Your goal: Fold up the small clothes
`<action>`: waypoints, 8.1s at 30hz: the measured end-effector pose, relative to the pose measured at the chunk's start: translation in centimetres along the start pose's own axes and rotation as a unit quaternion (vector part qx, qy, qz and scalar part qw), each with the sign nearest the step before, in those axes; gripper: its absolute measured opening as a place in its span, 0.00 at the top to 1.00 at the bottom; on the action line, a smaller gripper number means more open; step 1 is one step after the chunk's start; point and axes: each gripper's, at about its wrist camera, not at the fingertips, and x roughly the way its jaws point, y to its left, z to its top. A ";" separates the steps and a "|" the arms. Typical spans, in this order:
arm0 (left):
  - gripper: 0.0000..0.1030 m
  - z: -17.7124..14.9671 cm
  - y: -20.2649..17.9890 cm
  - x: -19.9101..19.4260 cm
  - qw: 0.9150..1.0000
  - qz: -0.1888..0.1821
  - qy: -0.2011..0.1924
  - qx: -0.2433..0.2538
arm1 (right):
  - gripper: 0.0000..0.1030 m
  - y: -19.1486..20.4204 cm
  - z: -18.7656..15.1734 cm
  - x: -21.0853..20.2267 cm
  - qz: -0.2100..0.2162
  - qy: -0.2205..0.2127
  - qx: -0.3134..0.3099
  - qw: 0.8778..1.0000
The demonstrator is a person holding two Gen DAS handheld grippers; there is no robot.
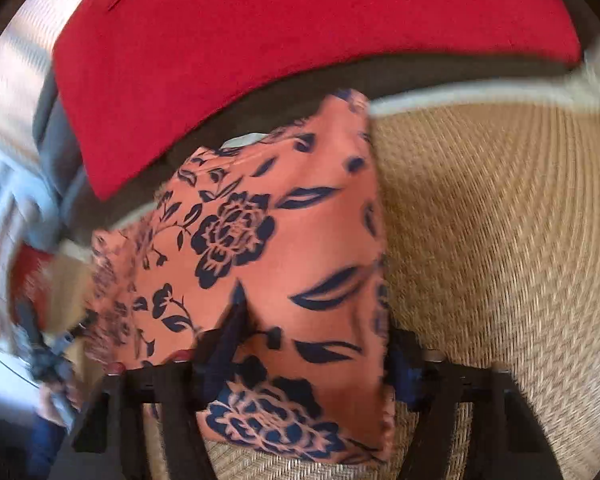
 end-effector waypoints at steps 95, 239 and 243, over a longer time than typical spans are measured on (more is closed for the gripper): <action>0.30 -12.6 -14.3 -10.8 0.994 -0.028 -0.047 0.096 | 0.56 -5.5 -23.7 -10.5 0.087 -0.132 0.269 0.950; 0.23 -2.1 -15.6 -6.3 0.998 0.038 -0.038 0.041 | 0.24 -5.9 -17.4 -8.4 0.129 -0.128 0.290 0.940; 0.23 -1.7 -16.8 -7.4 0.997 0.009 -0.061 0.045 | 0.24 -5.8 -17.2 -8.7 0.130 -0.133 0.288 0.939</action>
